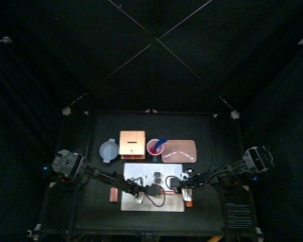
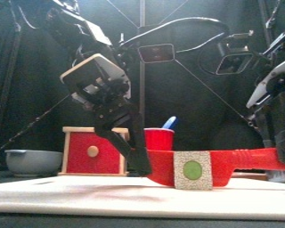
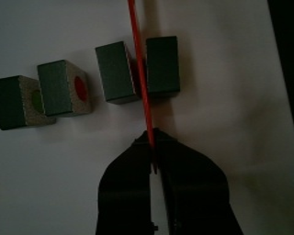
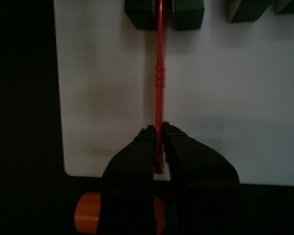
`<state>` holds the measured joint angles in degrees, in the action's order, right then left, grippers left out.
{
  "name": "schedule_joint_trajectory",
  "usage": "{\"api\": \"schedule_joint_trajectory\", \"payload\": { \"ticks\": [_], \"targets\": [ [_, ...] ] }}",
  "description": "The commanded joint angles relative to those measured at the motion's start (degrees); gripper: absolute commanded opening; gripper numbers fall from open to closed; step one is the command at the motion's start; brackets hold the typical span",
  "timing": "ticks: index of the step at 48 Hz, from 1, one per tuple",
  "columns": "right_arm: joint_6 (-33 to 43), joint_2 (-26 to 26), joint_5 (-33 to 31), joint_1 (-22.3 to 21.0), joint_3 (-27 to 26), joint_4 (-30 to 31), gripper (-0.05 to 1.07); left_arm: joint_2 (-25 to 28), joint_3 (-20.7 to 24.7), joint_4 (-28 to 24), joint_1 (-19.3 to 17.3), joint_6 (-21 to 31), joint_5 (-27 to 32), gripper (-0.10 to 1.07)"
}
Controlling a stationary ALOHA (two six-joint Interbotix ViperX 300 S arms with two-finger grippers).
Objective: Cut sushi roll
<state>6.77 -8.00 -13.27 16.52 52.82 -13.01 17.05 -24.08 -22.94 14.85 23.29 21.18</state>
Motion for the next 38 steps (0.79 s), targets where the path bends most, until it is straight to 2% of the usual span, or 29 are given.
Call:
{"api": "schedule_joint_trajectory", "payload": {
  "ticks": [1,10,16,28,35,38],
  "targets": [
    [-0.18,-0.18,-0.18,1.58,-0.79,-0.7,0.29,0.0,-0.44,1.23,0.88,-0.18,0.7,0.35],
    [-0.18,-4.48,-2.11,1.76,-1.32,0.97,0.29,-4.22,-0.09,-0.18,0.7,-0.44,2.11,0.35],
    [-0.18,-9.76,-4.92,-0.97,-0.97,4.48,0.29,-7.29,-0.53,-3.78,0.26,-0.35,3.25,0.35],
    [-0.09,-19.16,-11.16,-7.21,-1.05,10.2,0.29,-11.78,-0.35,-10.72,-5.27,-0.26,5.19,0.38],
    [0.09,-22.59,-14.15,-8.35,-0.35,10.11,0.29,-13.01,0.62,-15.21,-8.61,0.18,5.54,0.45],
    [0.35,-24.35,-17.14,-8.35,-0.09,8.53,0.29,-13.18,1.41,-15.03,-9.05,0.35,5.45,0.51]
  ]
}}
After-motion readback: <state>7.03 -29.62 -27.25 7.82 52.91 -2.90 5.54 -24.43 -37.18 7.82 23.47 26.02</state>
